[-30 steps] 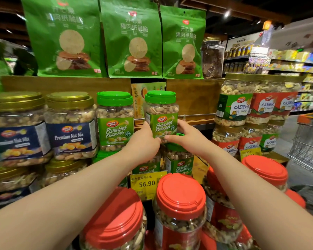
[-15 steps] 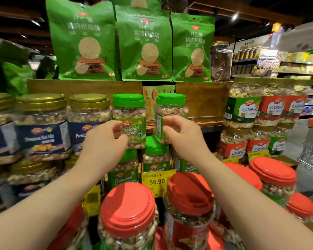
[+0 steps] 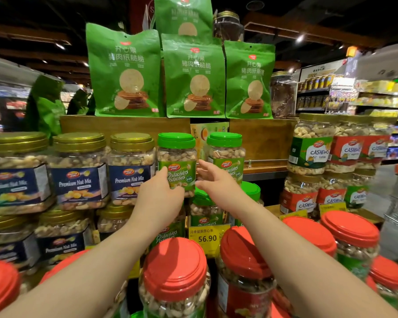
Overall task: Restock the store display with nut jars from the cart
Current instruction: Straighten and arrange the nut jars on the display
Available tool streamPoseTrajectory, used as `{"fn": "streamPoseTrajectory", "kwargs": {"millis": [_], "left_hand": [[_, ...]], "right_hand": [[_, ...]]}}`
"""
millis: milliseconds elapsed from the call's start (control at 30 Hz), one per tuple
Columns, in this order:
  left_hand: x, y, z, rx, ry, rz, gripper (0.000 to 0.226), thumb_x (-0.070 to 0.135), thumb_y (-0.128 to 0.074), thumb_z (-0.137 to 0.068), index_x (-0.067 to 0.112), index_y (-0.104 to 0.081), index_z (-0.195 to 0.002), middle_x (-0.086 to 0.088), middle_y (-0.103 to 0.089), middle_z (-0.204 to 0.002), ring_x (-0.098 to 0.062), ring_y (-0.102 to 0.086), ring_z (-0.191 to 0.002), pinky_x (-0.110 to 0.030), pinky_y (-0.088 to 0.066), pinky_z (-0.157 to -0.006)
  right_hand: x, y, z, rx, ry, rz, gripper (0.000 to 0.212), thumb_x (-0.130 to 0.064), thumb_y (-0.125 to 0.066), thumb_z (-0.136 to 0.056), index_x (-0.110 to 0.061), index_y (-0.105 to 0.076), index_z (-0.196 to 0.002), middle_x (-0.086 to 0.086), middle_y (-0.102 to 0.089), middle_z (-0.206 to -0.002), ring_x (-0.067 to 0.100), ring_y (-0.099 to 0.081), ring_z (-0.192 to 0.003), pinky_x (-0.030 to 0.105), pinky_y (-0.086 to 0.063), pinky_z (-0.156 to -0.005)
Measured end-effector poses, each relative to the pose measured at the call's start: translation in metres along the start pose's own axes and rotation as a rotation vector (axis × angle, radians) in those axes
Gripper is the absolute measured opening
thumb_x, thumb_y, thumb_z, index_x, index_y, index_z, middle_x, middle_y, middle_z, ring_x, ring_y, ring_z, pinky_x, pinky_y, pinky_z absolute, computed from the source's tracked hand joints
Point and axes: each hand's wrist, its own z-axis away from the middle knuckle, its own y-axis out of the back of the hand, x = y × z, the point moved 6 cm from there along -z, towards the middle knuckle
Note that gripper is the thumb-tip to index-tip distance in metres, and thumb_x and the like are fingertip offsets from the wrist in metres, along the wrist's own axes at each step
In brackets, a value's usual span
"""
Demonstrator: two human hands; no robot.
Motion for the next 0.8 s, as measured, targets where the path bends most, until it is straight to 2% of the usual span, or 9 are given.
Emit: {"fn": "streamPoseTrajectory", "kwargs": {"millis": [67, 133, 233, 333, 367, 433, 533, 633, 800], "left_hand": [[-0.001, -0.001, 0.000, 0.001, -0.007, 0.008, 0.063, 0.017, -0.055, -0.096, 0.010, -0.036, -0.157, -0.010, -0.065, -0.128, -0.029, -0.062, -0.107, -0.038, -0.050, -0.089], [-0.001, -0.002, 0.000, -0.002, -0.024, -0.001, 0.066, 0.016, -0.055, -0.095, 0.012, -0.035, -0.158, -0.015, -0.060, -0.140, -0.033, -0.061, -0.116, -0.040, -0.050, -0.097], [-0.002, -0.003, 0.000, -0.011, -0.045, -0.003, 0.066, 0.014, -0.056, -0.095, 0.013, -0.036, -0.157, -0.019, -0.063, -0.134, -0.032, -0.064, -0.108, -0.033, -0.048, -0.085], [-0.003, -0.004, -0.003, -0.009, -0.063, -0.014, 0.068, 0.014, -0.058, -0.094, 0.013, -0.036, -0.158, -0.018, -0.066, -0.129, -0.030, -0.065, -0.104, -0.034, -0.051, -0.083], [-0.003, -0.004, -0.003, -0.009, -0.068, -0.017, 0.068, 0.014, -0.058, -0.093, 0.013, -0.036, -0.158, -0.017, -0.065, -0.132, -0.029, -0.065, -0.103, -0.030, -0.052, -0.082], [-0.002, -0.003, -0.004, -0.003, -0.089, -0.006, 0.068, 0.012, -0.060, -0.093, 0.013, -0.037, -0.157, -0.013, -0.065, -0.133, -0.012, -0.062, -0.087, -0.009, -0.048, -0.067], [0.000, -0.005, -0.003, 0.018, -0.120, 0.035, 0.066, 0.009, -0.062, -0.094, 0.013, -0.039, -0.156, -0.008, -0.065, -0.131, 0.004, -0.047, -0.073, 0.002, -0.038, -0.060], [0.001, -0.008, -0.003, 0.024, -0.143, 0.059, 0.066, 0.010, -0.063, -0.094, 0.014, -0.040, -0.155, -0.004, -0.068, -0.124, 0.004, -0.050, -0.074, -0.005, -0.040, -0.060], [0.001, -0.013, -0.007, 0.013, -0.142, 0.051, 0.069, 0.011, -0.063, -0.093, 0.015, -0.037, -0.157, -0.008, -0.060, -0.144, -0.001, -0.052, -0.084, -0.016, -0.039, -0.078]], "right_hand": [[-0.003, -0.001, 0.002, -0.020, -0.011, -0.045, 0.068, -0.002, -0.057, -0.100, -0.020, -0.029, -0.159, 0.006, -0.043, -0.157, 0.017, -0.043, -0.143, 0.025, -0.039, -0.105], [-0.005, 0.000, 0.002, -0.024, -0.016, -0.084, 0.069, 0.001, -0.057, -0.099, -0.020, -0.031, -0.158, 0.008, -0.045, -0.156, 0.018, -0.043, -0.143, 0.029, -0.041, -0.107], [-0.004, 0.000, -0.001, -0.028, -0.038, -0.130, 0.072, 0.006, -0.058, -0.096, -0.017, -0.031, -0.158, 0.009, -0.044, -0.156, 0.020, -0.043, -0.143, 0.037, -0.043, -0.113], [-0.001, -0.003, -0.004, -0.057, -0.038, -0.140, 0.081, 0.007, -0.061, -0.092, -0.017, -0.025, -0.160, 0.011, -0.038, -0.160, 0.021, -0.039, -0.146, 0.045, -0.038, -0.118], [-0.001, -0.004, -0.005, -0.062, -0.038, -0.138, 0.083, 0.007, -0.062, -0.091, -0.017, -0.024, -0.161, 0.011, -0.037, -0.161, 0.021, -0.038, -0.147, 0.046, -0.036, -0.119], [-0.001, -0.004, -0.005, -0.061, -0.038, -0.141, 0.085, 0.007, -0.064, -0.091, -0.016, -0.022, -0.161, 0.012, -0.035, -0.162, 0.022, -0.037, -0.148, 0.046, -0.033, -0.121], [0.000, -0.002, -0.006, -0.047, -0.042, -0.134, 0.085, 0.005, -0.064, -0.091, -0.014, -0.022, -0.161, 0.013, -0.033, -0.163, 0.023, -0.036, -0.149, 0.045, -0.032, -0.121], [0.001, 0.004, -0.006, -0.027, -0.043, -0.117, 0.083, 0.004, -0.065, -0.092, -0.014, -0.022, -0.161, 0.013, -0.032, -0.163, 0.023, -0.035, -0.149, 0.043, -0.033, -0.121], [0.006, 0.011, -0.007, 0.002, -0.048, -0.115, 0.081, 0.005, -0.064, -0.092, -0.013, -0.024, -0.160, 0.012, -0.037, -0.161, 0.023, -0.036, -0.148, 0.045, -0.035, -0.120]]}}
